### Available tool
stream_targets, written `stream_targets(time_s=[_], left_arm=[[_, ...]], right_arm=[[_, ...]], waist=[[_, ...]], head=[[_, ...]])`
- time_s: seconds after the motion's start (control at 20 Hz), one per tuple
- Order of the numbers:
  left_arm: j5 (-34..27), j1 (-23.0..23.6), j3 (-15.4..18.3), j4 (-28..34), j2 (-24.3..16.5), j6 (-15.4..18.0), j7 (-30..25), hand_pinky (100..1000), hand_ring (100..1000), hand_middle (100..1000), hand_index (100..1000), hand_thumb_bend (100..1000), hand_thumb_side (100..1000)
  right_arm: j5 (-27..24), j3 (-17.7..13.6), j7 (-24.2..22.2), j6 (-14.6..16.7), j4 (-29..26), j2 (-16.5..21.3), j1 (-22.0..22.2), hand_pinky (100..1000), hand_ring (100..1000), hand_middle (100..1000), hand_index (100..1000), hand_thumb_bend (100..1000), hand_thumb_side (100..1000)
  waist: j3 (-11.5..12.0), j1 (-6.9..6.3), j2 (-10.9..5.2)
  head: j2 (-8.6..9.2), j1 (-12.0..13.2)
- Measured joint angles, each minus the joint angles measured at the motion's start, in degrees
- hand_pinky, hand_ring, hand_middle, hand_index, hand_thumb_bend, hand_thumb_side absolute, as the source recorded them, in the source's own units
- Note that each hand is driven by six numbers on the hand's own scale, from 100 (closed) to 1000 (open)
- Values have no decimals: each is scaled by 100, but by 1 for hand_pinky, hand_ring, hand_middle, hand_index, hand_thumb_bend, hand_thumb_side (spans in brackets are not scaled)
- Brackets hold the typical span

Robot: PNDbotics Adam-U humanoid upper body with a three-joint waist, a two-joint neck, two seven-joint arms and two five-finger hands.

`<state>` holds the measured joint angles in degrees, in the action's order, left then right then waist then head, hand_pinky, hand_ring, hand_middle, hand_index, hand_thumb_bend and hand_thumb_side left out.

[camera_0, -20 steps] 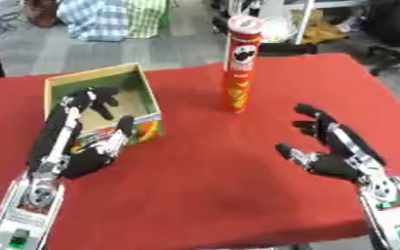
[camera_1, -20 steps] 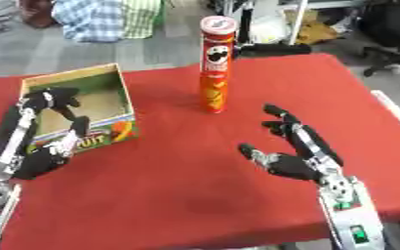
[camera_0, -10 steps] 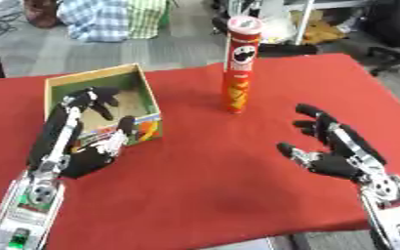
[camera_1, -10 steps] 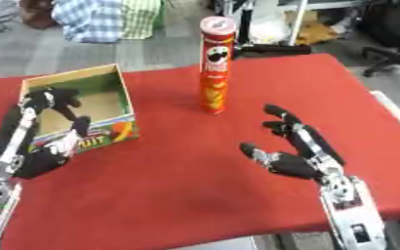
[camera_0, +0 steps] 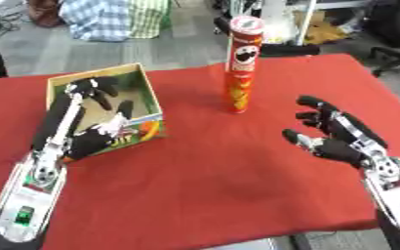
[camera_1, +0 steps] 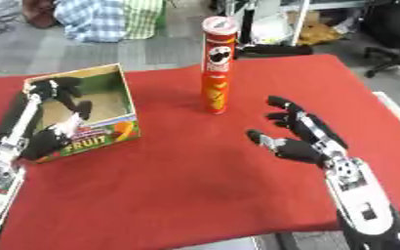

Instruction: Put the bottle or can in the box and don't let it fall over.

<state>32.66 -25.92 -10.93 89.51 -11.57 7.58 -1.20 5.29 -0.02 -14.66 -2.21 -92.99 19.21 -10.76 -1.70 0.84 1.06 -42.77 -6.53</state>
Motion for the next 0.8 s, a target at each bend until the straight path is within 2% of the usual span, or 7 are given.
stream_targets(time_s=[0.35,0.6,0.65,0.7,0.8], left_arm=[[222,-403,190,-578,-1,21,85,749,506,581,805,290,707],[375,-627,323,-869,-1,-6,233,749,509,583,806,292,702],[415,-650,348,-904,-1,-15,265,749,511,585,808,246,718],[458,-673,370,-936,-1,-19,298,749,512,585,808,297,701],[548,-717,410,-975,-1,-26,359,749,512,585,808,297,700]], right_arm=[[-426,122,106,304,690,414,-449,932,889,954,966,549,395],[-735,224,84,770,1194,632,-788,939,896,956,968,548,407],[-788,240,65,867,1290,654,-853,940,897,956,967,516,421],[-844,257,41,967,1392,679,-918,940,897,957,968,543,417],[-947,285,-20,1152,1592,714,-1042,940,897,957,967,539,421]], waist=[[42,0,0],[101,-5,0],[113,-11,0],[130,-22,0],[161,-43,0]], head=[[0,-39],[2,-91],[2,-104],[3,-118],[6,-131]])
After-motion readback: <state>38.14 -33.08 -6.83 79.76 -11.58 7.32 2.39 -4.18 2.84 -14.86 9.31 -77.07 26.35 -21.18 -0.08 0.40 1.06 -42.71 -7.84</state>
